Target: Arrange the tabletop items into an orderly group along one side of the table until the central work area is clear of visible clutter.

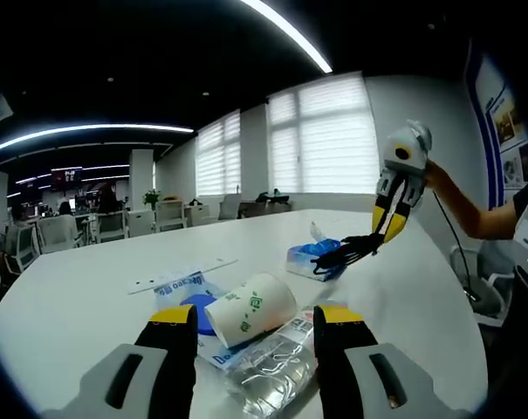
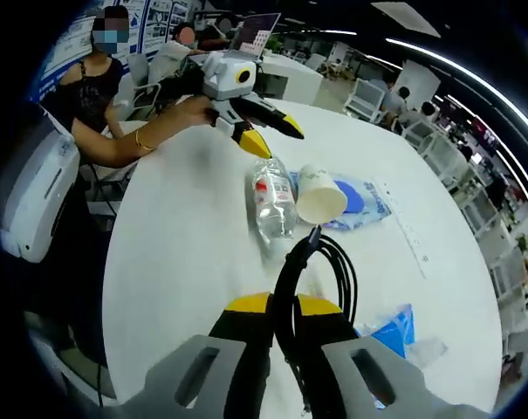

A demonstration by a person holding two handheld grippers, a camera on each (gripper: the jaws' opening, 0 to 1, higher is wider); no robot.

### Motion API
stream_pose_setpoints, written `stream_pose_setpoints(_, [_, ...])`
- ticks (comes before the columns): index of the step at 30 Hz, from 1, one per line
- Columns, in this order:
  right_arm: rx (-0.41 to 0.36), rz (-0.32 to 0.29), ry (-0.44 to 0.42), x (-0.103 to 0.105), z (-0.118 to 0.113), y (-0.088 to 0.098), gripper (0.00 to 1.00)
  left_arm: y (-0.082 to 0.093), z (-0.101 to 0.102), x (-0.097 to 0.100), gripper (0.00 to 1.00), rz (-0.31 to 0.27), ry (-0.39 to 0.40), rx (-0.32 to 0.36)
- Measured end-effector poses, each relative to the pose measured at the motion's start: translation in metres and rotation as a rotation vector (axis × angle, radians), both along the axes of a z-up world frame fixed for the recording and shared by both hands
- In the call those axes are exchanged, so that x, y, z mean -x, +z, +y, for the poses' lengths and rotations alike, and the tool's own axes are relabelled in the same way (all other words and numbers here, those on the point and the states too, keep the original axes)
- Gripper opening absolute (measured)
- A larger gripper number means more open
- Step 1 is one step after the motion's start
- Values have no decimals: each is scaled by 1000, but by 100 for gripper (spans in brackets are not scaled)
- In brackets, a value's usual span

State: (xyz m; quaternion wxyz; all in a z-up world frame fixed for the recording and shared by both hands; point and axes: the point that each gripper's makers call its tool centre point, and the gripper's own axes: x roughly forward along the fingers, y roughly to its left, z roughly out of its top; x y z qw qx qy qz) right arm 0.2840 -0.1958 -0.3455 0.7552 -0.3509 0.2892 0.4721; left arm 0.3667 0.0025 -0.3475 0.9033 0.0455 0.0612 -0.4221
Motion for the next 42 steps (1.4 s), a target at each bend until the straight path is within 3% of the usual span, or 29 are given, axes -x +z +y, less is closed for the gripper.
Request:
stream_pose_setpoints(9, [49, -11, 28, 6, -3, -13, 7, -3, 0, 0, 53, 6, 2, -4])
stream_pose_setpoints(16, [65, 4, 55, 22, 2, -25, 4, -4, -2, 1, 53, 9, -1, -3])
stream_pose_setpoints(22, [124, 2, 68, 34, -3, -35, 3, -7, -3, 0, 53, 16, -4, -12])
stream_pose_setpoints(29, [147, 16, 94, 50, -2, -45, 3, -7, -3, 0, 53, 18, -4, -12])
stream_pose_setpoints(42, [171, 31, 106, 60, -4, -66, 3, -9, -5, 1, 53, 22, -7, -21])
